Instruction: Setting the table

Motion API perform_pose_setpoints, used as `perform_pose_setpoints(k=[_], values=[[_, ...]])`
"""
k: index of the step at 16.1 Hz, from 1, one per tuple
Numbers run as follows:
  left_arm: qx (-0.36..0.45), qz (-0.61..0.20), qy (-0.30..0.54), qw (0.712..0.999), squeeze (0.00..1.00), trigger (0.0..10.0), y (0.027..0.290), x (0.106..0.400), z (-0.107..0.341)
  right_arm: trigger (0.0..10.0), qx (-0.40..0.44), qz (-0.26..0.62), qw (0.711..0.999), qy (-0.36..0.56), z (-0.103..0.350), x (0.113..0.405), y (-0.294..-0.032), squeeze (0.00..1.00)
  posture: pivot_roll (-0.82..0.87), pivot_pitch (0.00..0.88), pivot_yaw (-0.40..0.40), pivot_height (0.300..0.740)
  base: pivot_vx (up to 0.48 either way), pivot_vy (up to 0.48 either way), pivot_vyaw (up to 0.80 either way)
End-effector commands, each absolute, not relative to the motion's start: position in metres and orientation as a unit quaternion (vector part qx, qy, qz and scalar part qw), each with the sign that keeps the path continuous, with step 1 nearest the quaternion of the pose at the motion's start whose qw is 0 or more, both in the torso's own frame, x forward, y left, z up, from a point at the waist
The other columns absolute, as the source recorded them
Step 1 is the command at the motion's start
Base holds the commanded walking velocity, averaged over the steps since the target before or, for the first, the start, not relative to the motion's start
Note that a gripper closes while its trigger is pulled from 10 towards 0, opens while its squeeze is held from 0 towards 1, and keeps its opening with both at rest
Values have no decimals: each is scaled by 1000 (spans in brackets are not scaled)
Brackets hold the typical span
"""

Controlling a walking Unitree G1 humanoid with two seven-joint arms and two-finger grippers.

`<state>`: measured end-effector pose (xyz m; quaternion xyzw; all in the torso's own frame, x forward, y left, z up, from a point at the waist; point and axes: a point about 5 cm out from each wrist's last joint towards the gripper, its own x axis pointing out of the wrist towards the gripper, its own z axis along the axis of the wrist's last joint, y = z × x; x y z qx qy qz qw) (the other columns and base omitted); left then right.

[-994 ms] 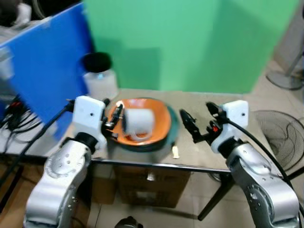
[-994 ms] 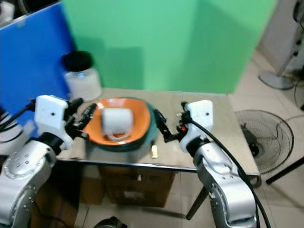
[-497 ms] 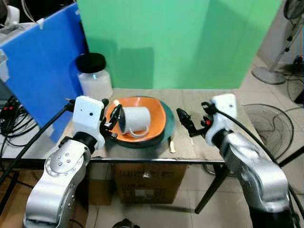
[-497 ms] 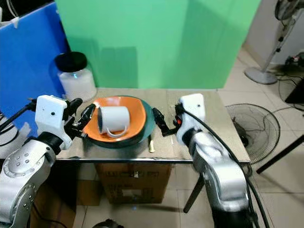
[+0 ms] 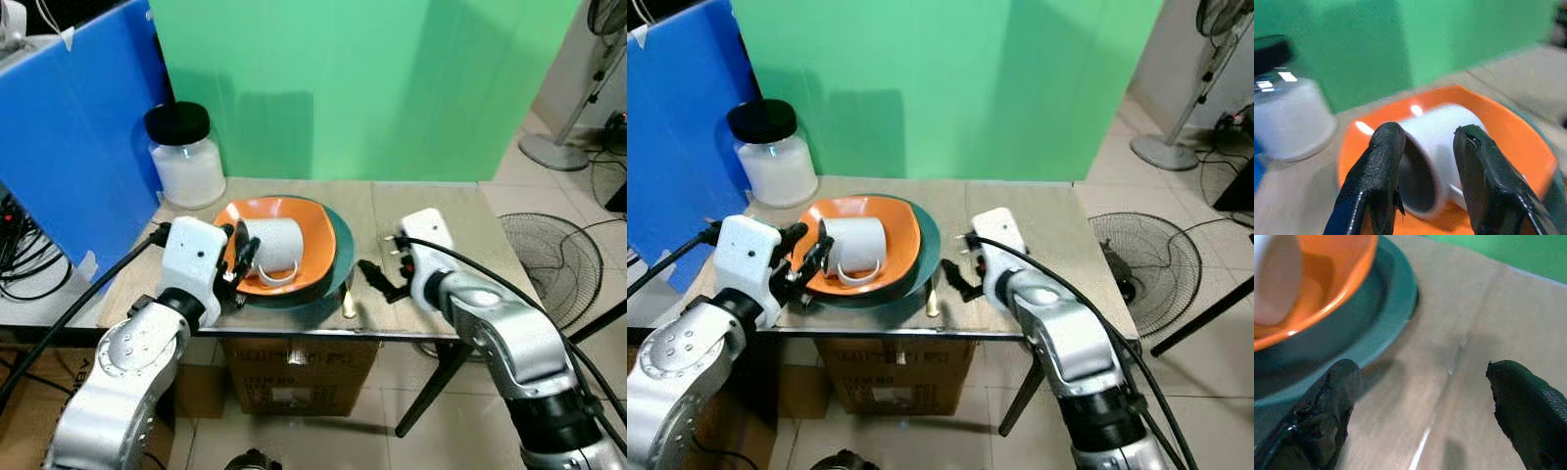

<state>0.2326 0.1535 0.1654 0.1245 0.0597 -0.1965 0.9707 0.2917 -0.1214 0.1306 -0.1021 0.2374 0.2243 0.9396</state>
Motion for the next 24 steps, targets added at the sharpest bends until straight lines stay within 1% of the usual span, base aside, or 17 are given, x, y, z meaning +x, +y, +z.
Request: perform_pose_setpoints(k=[1,2,6,7,11,13,17,18,19,20,21,22,23,24], values=[[134,-250,67,957,0,10000,146,225,165,10000,-116,235,932,251,129,293,-119,953,106,0,-12,740,0,0,0],[152,-298,82,939,0,10000,144,218,163,10000,-131,256,920,266,125,291,-113,941,102,0,-10,740,0,0,0],[166,-364,99,911,0,10000,136,208,163,10000,-163,289,896,295,117,285,-106,914,82,0,4,740,0,0,0],[166,-368,99,910,0,10000,135,207,163,10000,-164,291,895,297,116,284,-106,914,82,0,4,740,0,0,0],[171,-388,107,900,0,10000,135,206,162,10000,-160,276,902,291,120,287,-113,902,72,0,16,740,0,0,0],[177,-394,115,895,0,10000,135,206,160,10000,-160,283,900,290,117,288,-107,898,73,0,17,740,0,0,0],[198,-383,134,892,0,10000,139,208,150,10000,-144,303,903,268,110,302,-76,886,82,0,11,740,0,0,0],[200,-384,138,891,0,10000,140,208,149,10000,-116,305,912,248,115,308,-65,878,82,0,11,740,0,0,0],[201,-383,139,891,0,10000,140,208,148,10000,-113,305,915,238,117,310,-61,871,83,0,12,740,0,0,0],[204,-382,141,890,0,10000,141,208,147,10000,-78,303,927,204,126,316,-50,835,86,0,11,740,0,0,0],[206,-380,141,891,0,10000,141,208,146,10000,-66,310,927,198,128,316,-47,800,88,0,10,740,0,0,0],[207,-379,143,890,0,10000,141,208,145,10000,-59,317,926,199,126,315,-44,671,88,0,8,740,0,0,0],[209,-379,144,890,0,10000,141,207,145,10000,-67,320,922,206,123,314,-42,596,90,0,5,740,0,0,0],[209,-379,144,890,0,10000,141,207,145,10000,-88,319,917,222,116,313,-43,549,91,0,3,740,0,0,0]])
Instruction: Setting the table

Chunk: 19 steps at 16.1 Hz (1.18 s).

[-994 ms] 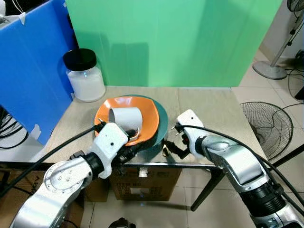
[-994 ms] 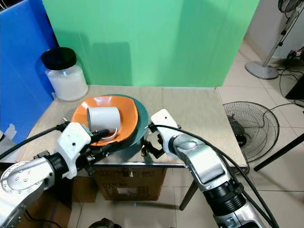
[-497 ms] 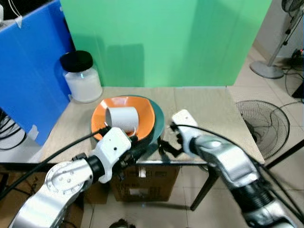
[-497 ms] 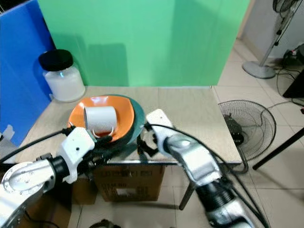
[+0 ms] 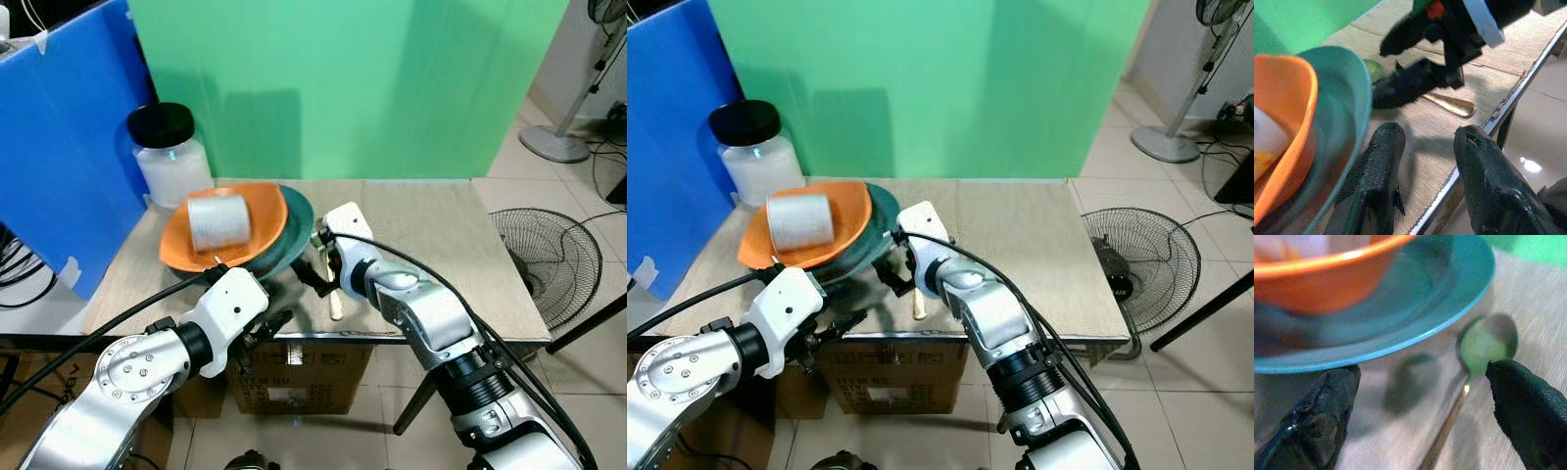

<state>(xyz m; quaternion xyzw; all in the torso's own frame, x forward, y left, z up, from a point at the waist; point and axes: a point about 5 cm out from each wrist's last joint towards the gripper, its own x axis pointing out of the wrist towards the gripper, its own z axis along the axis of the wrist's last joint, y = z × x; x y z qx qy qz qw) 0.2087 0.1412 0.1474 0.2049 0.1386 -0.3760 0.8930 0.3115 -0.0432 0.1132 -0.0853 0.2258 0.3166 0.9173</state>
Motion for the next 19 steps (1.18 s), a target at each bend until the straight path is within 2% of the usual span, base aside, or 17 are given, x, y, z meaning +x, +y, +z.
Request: perform_pose_setpoints(k=[1,2,3,4,7,8,9,10,11,19], values=[[209,-379,144,890,0,10000,141,207,145,10000,-94,312,917,229,114,313,-44,525,91,0,3,740,0,0,0],[209,-380,145,889,0,10000,141,207,144,10000,-106,281,918,260,104,315,-52,302,90,0,1,740,0,0,0],[209,-380,145,889,0,10000,141,207,144,10000,-110,273,917,268,102,315,-54,267,90,0,1,740,0,0,0],[209,-381,146,889,0,10000,141,206,144,10000,-112,259,918,279,98,316,-58,0,88,0,1,740,0,0,0],[209,-379,149,889,0,10000,141,206,143,10000,-92,238,918,305,89,317,-59,0,89,0,2,740,0,0,0],[210,-379,149,889,0,10000,142,206,144,7725,-86,231,917,315,88,318,-58,0,98,0,-1,740,0,0,0],[211,-377,150,890,0,10000,143,206,144,2510,-72,228,916,324,88,319,-56,0,101,0,-2,740,0,0,0],[211,-376,150,890,0,10000,143,206,144,353,-69,227,915,326,88,319,-55,0,101,0,-2,740,0,0,0],[208,-379,151,889,0,10000,144,205,144,0,-66,224,914,331,87,319,-55,0,103,0,-3,740,0,0,0],[202,-386,160,886,0,10000,146,203,143,0,-80,228,908,341,84,320,-52,0,104,0,3,740,0,0,0]])
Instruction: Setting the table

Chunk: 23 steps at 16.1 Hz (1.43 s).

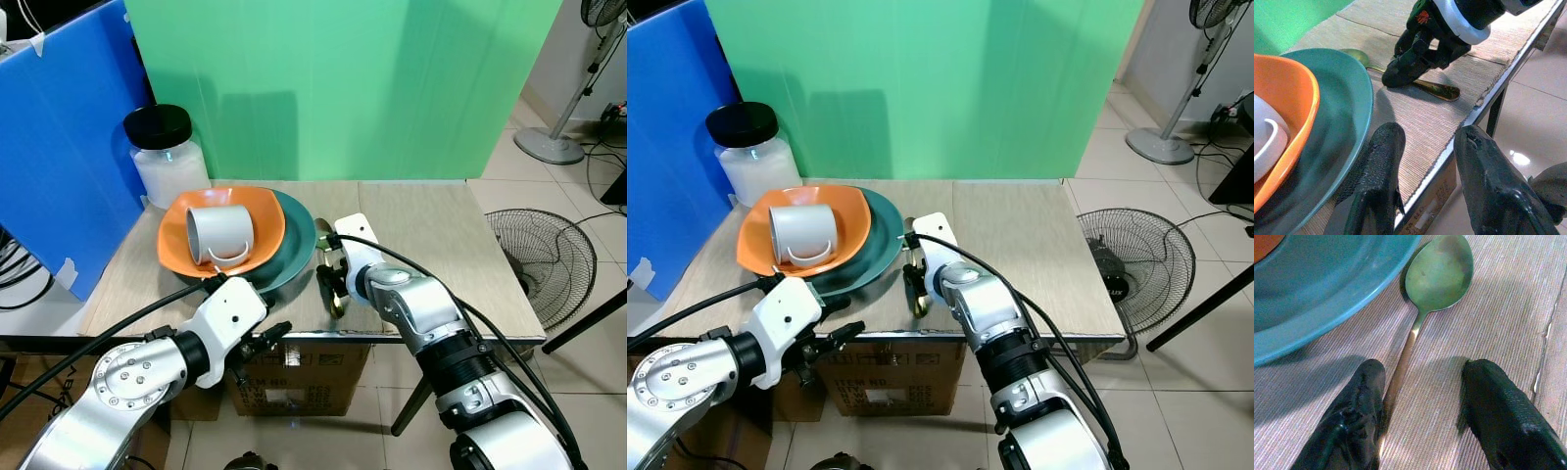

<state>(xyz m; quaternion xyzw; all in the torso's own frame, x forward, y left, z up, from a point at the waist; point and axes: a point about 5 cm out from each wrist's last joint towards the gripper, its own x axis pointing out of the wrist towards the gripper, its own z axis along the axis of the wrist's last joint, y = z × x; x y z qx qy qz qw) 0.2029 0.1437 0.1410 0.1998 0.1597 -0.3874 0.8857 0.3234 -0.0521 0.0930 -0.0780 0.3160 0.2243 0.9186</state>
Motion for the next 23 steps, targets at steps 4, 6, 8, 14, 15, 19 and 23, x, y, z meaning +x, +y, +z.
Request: perform_pose_setpoints(k=[4,6,8,14,15,19,23], values=[[204,-388,159,885,0,10000,145,204,144,0,-84,231,906,344,83,320,-51,0,105,0,5,740,0,0,0],[205,-389,158,884,0,10000,145,204,144,0,-85,232,906,345,83,320,-51,0,104,0,6,740,0,0,0],[207,-390,157,883,0,10000,145,206,145,0,-86,230,906,344,83,321,-52,0,100,0,11,740,0,0,0],[210,-390,153,883,0,10000,144,209,145,0,-85,229,907,343,85,323,-53,0,95,0,16,740,0,0,0],[211,-390,152,883,0,10000,144,210,146,0,-82,229,908,341,86,323,-54,0,93,0,18,740,0,0,0],[212,-390,148,884,0,10000,144,213,146,0,-61,227,918,320,94,327,-59,0,85,0,25,740,0,0,0],[212,-389,145,885,0,10000,145,216,146,0,-30,245,934,258,116,332,-61,0,76,0,33,740,0,0,0]])
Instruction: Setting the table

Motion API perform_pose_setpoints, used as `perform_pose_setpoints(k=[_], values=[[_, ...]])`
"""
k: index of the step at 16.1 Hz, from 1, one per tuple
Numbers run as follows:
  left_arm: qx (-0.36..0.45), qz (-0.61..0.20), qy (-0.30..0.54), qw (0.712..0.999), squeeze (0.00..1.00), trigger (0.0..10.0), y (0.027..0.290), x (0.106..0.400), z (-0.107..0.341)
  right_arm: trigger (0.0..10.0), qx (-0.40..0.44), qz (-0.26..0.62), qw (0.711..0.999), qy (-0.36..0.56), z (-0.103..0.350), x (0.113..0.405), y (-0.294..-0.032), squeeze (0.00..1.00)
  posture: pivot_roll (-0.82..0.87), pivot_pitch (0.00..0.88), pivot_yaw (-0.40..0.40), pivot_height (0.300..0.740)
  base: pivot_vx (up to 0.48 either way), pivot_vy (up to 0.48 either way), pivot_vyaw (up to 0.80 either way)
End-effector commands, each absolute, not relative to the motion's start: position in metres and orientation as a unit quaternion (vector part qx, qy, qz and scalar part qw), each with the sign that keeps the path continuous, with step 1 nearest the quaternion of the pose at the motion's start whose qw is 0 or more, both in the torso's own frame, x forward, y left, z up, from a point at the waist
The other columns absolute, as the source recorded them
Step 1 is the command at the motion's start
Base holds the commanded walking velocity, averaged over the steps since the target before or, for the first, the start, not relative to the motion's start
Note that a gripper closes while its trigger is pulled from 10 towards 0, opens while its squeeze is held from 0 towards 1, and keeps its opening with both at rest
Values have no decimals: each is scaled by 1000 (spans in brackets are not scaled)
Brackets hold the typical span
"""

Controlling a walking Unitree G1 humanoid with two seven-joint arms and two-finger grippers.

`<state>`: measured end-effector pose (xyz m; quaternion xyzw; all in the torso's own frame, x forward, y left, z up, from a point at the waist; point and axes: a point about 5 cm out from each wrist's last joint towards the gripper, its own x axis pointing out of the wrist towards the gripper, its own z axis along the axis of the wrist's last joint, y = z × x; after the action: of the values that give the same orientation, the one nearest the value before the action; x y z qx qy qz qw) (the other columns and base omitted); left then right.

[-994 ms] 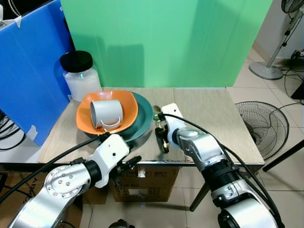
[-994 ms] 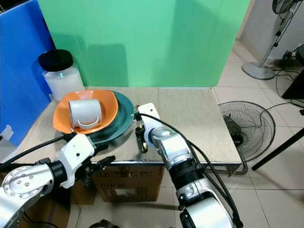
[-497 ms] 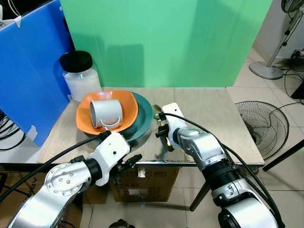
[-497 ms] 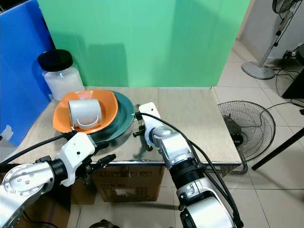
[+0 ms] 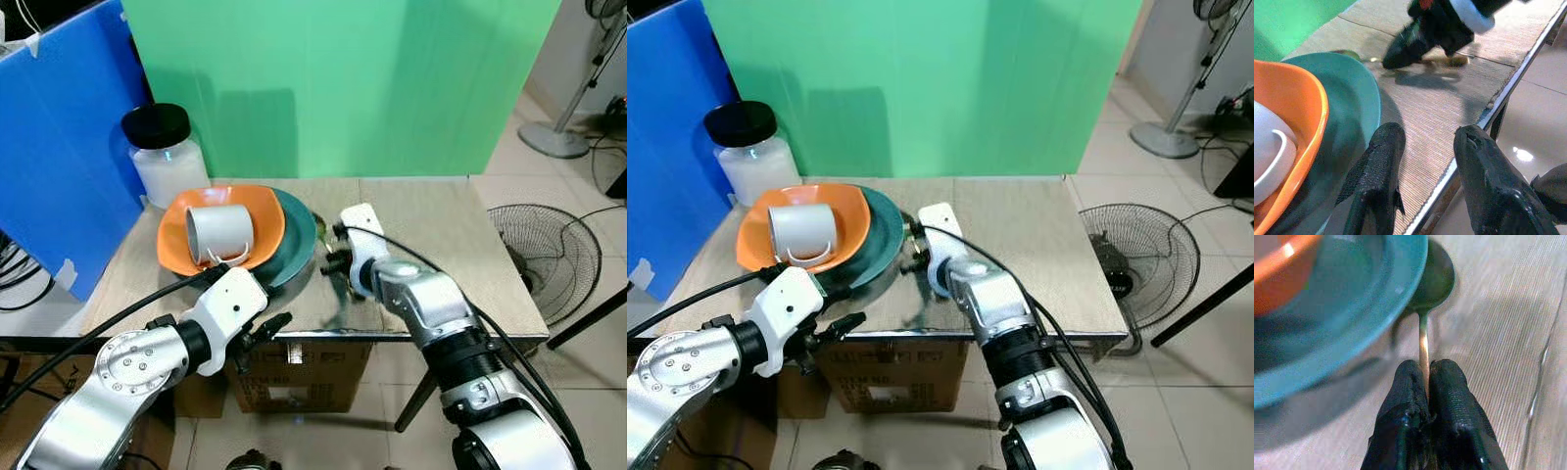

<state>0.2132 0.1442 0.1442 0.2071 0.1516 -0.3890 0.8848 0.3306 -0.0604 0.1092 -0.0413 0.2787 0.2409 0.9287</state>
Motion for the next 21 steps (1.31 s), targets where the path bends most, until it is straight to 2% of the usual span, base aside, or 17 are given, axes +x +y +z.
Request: perform_pose_setpoints(k=[1,5,9,10,12,13,14,15,18,21], values=[[212,-388,144,885,0,10000,145,216,146,0,-33,243,936,253,119,333,-63,0,76,0,33,740,0,0,0],[214,-380,134,890,0,10000,144,222,147,0,-14,211,957,197,136,340,-82,0,78,0,37,740,0,0,0],[205,-364,112,902,0,10000,140,231,152,0,0,209,970,126,147,334,-103,0,78,0,48,740,0,0,0],[205,-346,99,910,0,10000,140,236,155,0,43,196,975,93,153,329,-112,0,82,0,47,740,0,0,0],[202,-330,89,918,0,10000,139,241,157,0,74,190,976,70,158,325,-116,0,84,0,44,740,0,0,0],[190,-289,66,936,0,10000,137,249,162,0,103,183,977,15,168,312,-123,0,88,0,38,740,0,0,0],[183,-276,57,942,0,10000,137,251,163,0,100,179,979,-3,171,308,-126,0,90,0,35,740,0,0,0],[165,-245,38,955,0,10000,136,256,167,10000,86,169,982,-20,173,300,-130,0,96,0,28,740,0,0,0],[143,-200,1,969,0,10000,131,262,174,10000,53,149,986,-51,179,282,-138,0,101,0,20,740,0,0,-133],[135,-199,-22,970,0,10000,125,261,179,10000,32,122,990,-68,180,270,-147,0,111,0,9,740,0,0,-800]])
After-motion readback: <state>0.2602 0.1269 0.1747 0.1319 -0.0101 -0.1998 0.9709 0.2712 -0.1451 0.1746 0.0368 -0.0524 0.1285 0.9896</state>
